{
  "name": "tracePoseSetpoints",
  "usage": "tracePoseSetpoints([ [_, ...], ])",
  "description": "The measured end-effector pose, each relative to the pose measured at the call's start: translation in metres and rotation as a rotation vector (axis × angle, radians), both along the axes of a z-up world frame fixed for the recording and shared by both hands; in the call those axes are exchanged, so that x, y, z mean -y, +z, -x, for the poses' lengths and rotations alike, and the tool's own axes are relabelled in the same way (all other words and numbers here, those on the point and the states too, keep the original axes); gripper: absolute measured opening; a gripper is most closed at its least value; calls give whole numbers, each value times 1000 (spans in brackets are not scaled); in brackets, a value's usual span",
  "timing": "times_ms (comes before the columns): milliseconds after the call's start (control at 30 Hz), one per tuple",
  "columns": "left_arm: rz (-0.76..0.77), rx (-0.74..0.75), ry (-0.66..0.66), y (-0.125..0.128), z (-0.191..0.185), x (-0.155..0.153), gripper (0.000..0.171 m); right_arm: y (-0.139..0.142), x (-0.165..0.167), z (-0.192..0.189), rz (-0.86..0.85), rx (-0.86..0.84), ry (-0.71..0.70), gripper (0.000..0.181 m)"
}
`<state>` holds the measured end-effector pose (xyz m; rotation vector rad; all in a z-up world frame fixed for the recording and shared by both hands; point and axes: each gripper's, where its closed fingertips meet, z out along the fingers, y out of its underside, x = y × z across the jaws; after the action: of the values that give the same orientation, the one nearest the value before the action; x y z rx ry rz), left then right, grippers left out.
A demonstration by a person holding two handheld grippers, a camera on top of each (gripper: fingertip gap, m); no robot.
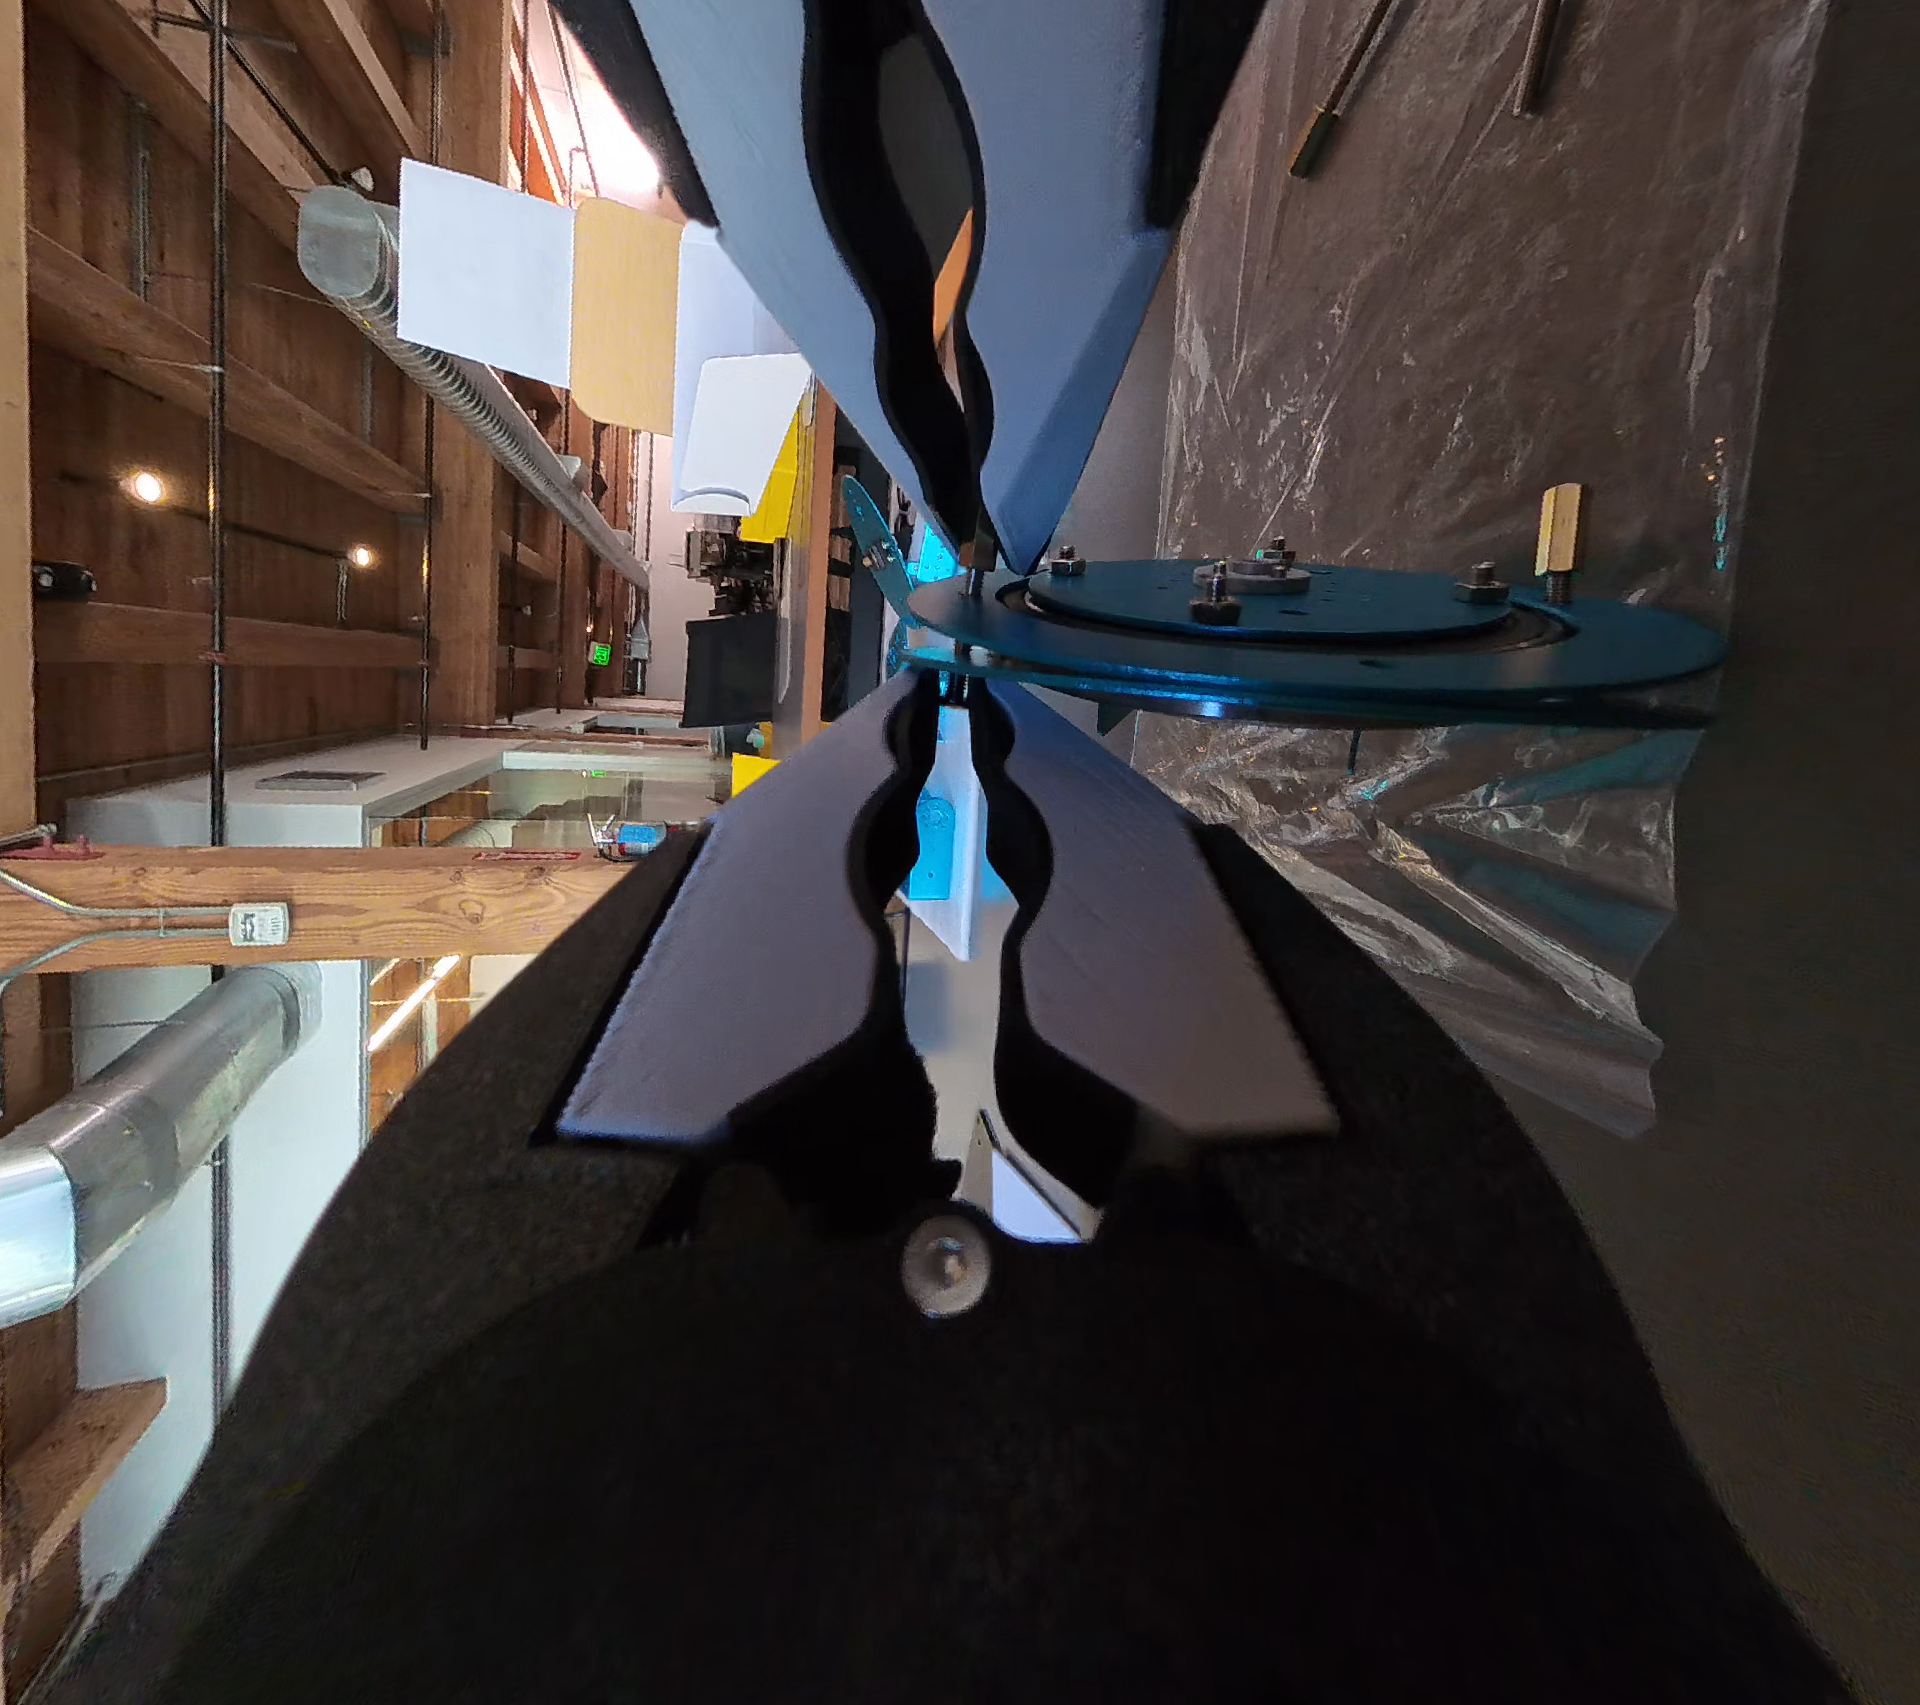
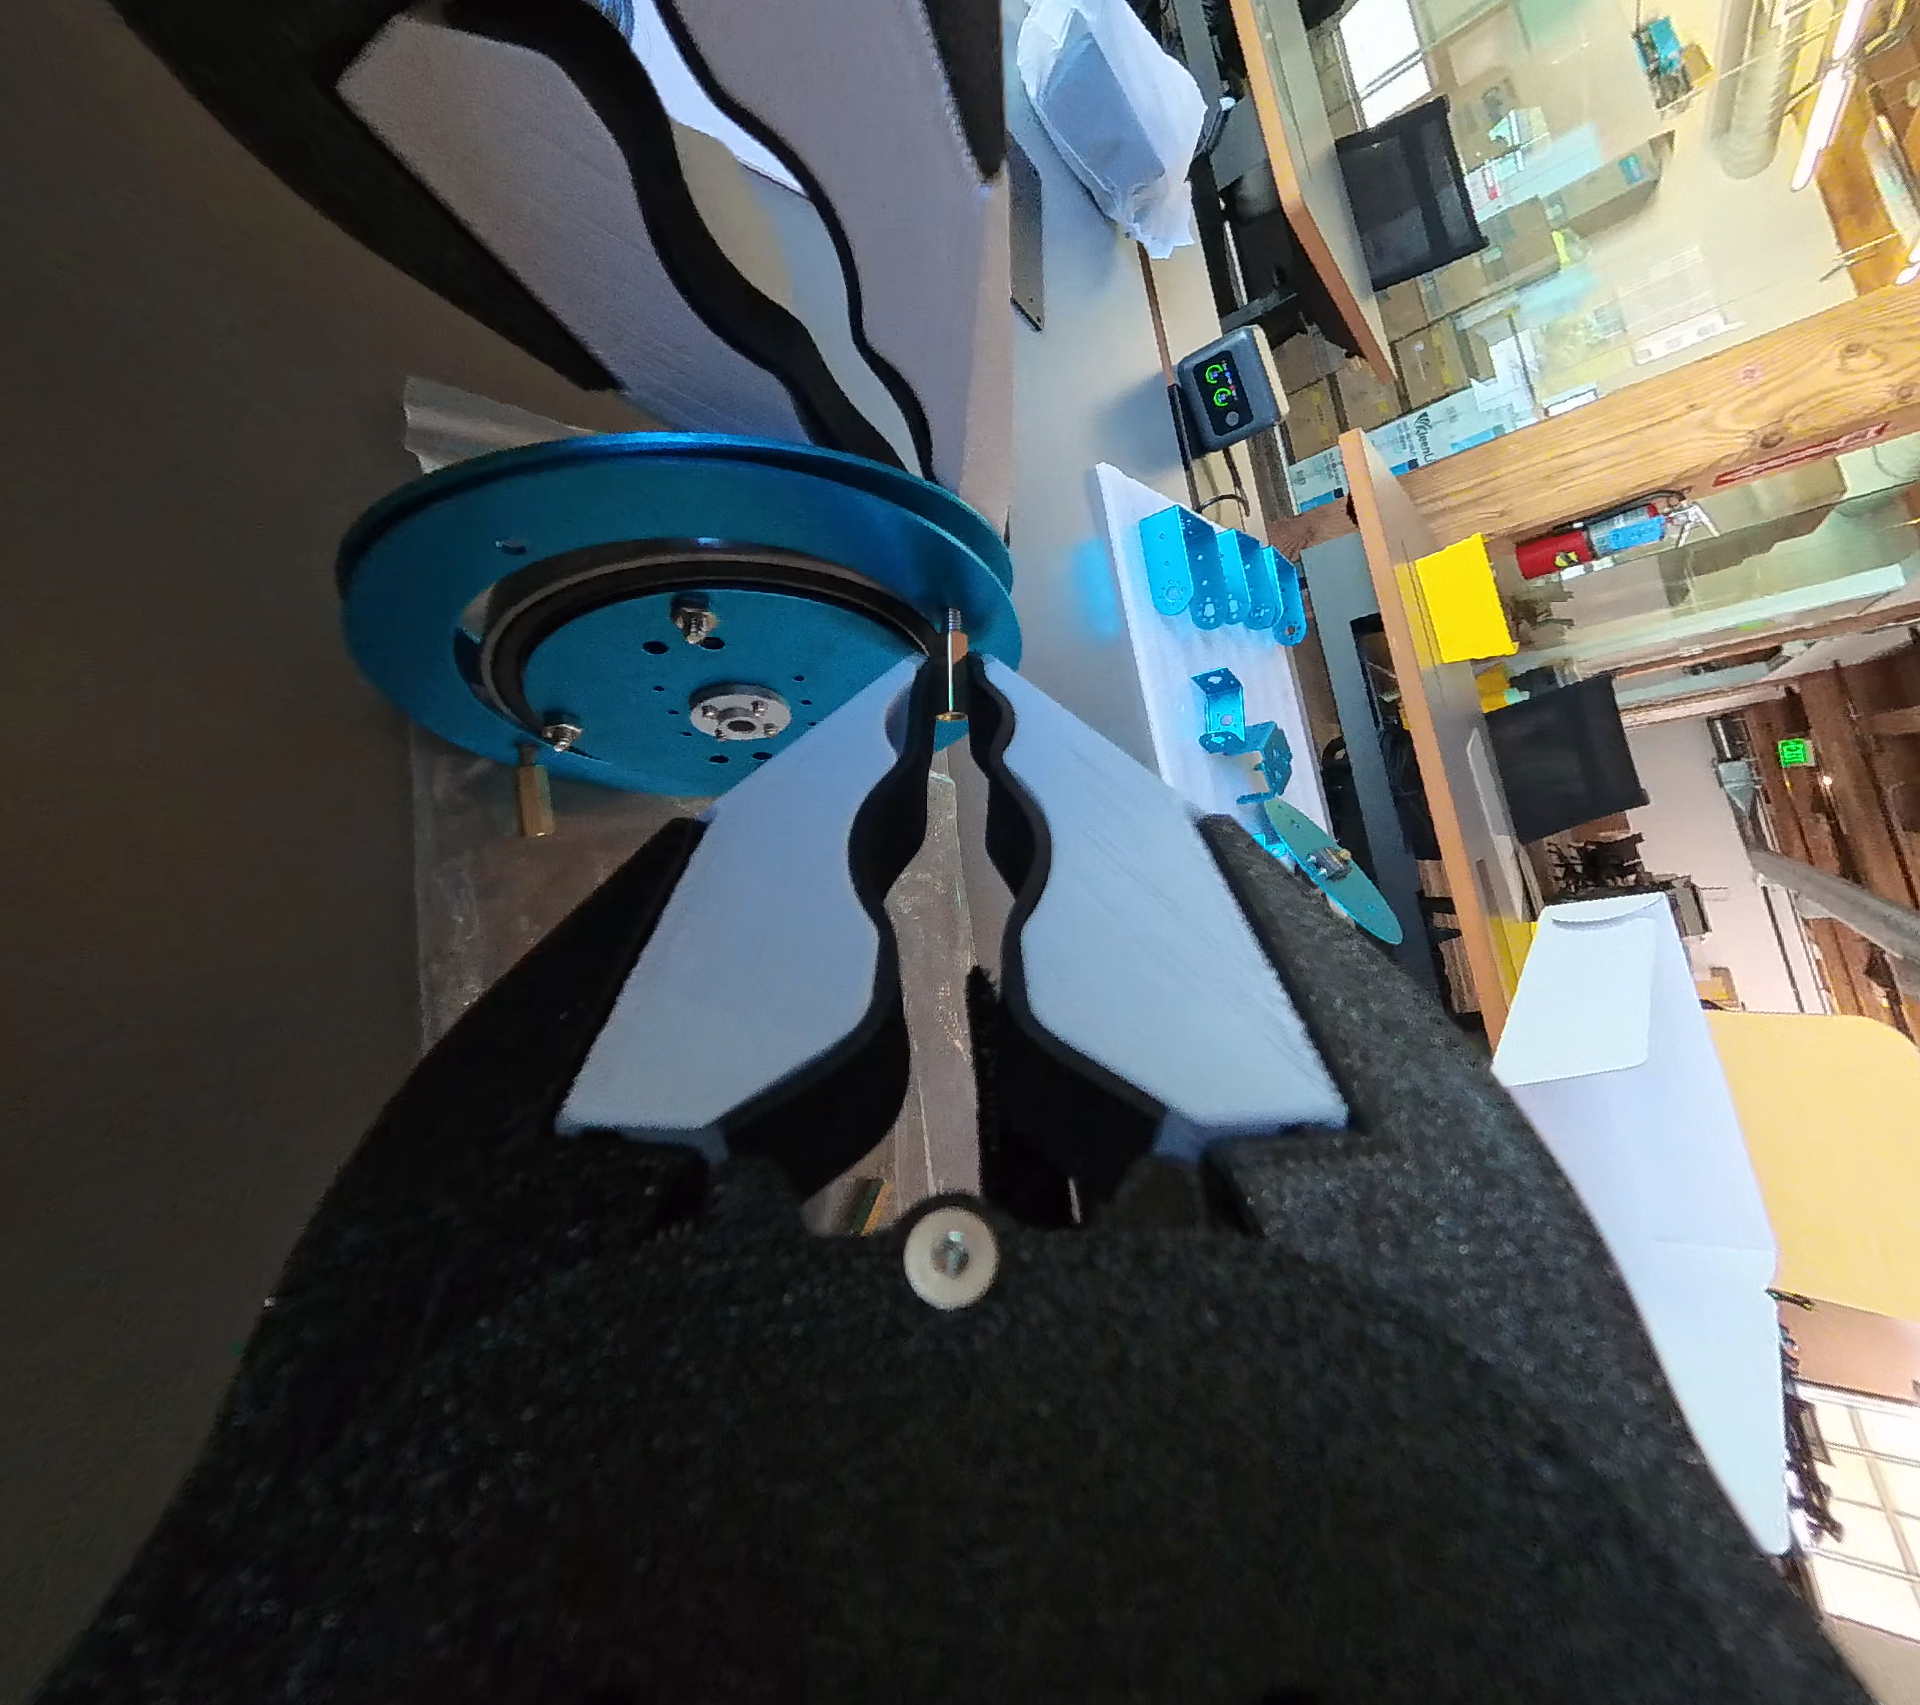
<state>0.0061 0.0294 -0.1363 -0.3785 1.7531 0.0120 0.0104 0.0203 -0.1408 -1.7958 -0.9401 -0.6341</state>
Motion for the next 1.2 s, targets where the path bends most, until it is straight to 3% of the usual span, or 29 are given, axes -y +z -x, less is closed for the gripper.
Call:
tracePoseSetpoints([
  [133,-80,42,-18,1,-1,0,3,-1,1,1,47,-99,-11,4],
  [267,-127,88,-44,2,0,4,1,-2,7,5,273,-460,1,4],
  [400,-161,123,-71,4,-1,10,2,-4,16,12,686,-973,-1,5],
  [600,-183,148,-117,5,-3,19,0,4,38,29,1448,-1713,5,4],
  [667,-174,141,-118,4,-4,17,1,6,38,31,1539,-1804,24,5],
  [733,-113,102,-126,4,-5,14,1,4,35,28,1464,-1670,22,5],
  [900,99,-103,-180,3,-6,15,2,-5,34,20,1224,-1147,14,5],
  [1200,737,-642,-195,-4,3,16,3,-10,15,-2,688,-383,-20,4],
])
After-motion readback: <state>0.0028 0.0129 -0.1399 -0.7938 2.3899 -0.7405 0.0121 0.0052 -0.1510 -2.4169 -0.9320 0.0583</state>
